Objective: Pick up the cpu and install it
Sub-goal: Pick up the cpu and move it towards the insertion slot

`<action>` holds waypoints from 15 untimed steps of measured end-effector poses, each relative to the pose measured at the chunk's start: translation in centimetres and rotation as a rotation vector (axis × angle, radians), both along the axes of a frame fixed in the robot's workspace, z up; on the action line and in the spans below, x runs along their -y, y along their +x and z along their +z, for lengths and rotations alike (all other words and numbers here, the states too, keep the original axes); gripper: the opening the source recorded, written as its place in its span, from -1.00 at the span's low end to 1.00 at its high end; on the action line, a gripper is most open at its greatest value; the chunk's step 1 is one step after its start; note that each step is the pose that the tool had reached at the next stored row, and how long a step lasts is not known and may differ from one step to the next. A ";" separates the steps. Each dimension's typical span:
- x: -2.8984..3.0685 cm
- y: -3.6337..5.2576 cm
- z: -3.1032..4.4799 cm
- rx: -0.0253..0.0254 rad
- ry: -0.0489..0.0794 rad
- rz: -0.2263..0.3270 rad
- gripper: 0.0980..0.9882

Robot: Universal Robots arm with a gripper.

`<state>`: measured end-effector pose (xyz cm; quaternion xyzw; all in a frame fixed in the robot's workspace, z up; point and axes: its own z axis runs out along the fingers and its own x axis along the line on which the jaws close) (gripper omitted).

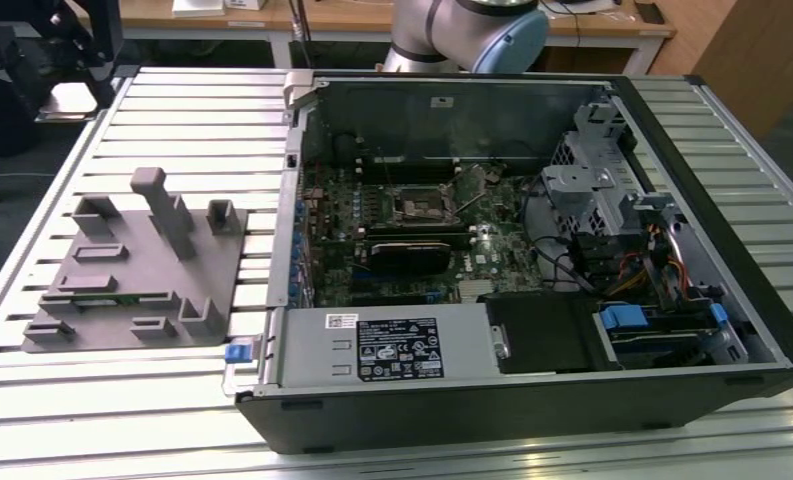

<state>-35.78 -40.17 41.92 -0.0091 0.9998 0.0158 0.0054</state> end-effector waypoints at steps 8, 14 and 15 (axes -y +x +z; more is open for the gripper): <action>0.00 0.75 0.01 0.0001 0.000 0.000 0.00; 0.00 1.30 0.01 0.0001 0.000 0.000 0.00; 0.00 1.39 0.01 0.0000 0.000 0.000 0.00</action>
